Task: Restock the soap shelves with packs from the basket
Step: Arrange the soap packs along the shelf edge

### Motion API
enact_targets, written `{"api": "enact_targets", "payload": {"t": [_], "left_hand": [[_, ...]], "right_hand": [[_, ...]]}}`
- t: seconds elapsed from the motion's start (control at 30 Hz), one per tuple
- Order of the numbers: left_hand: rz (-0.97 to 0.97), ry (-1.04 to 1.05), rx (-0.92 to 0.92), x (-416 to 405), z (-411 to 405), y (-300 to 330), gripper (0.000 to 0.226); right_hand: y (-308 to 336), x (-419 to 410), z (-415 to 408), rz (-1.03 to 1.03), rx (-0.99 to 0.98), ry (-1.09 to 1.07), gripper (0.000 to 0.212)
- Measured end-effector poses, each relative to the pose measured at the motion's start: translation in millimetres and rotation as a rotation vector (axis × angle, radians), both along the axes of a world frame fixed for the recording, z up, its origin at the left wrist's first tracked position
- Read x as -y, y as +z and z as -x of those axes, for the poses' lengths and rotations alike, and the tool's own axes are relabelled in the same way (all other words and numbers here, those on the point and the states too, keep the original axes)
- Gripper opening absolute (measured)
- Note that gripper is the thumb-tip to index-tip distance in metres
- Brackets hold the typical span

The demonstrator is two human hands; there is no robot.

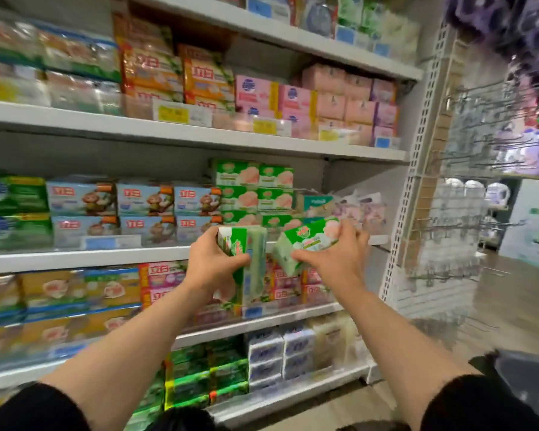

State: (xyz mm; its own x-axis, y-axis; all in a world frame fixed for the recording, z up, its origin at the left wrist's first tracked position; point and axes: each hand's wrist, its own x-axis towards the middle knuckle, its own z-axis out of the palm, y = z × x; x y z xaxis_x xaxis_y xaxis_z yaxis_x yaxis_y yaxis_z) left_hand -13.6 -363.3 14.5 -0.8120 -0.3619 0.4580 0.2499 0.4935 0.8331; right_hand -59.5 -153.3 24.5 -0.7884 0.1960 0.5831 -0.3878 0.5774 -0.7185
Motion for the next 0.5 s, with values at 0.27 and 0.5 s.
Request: {"api": "enact_targets", "payload": {"t": [0.27, 0.5], "left_hand": [[-0.114, 0.195, -0.053, 55.2, -21.5, -7.1, 0.034], [-0.133, 0.290, -0.099, 67.3, 5.8, -14.0, 0.032]], "right_hand": [[-2.9, 75.1, 32.6, 0.011, -0.021, 0.079, 0.094], [16.8, 118.4, 82.4, 0.091, -0.111, 0.081, 0.091]]}}
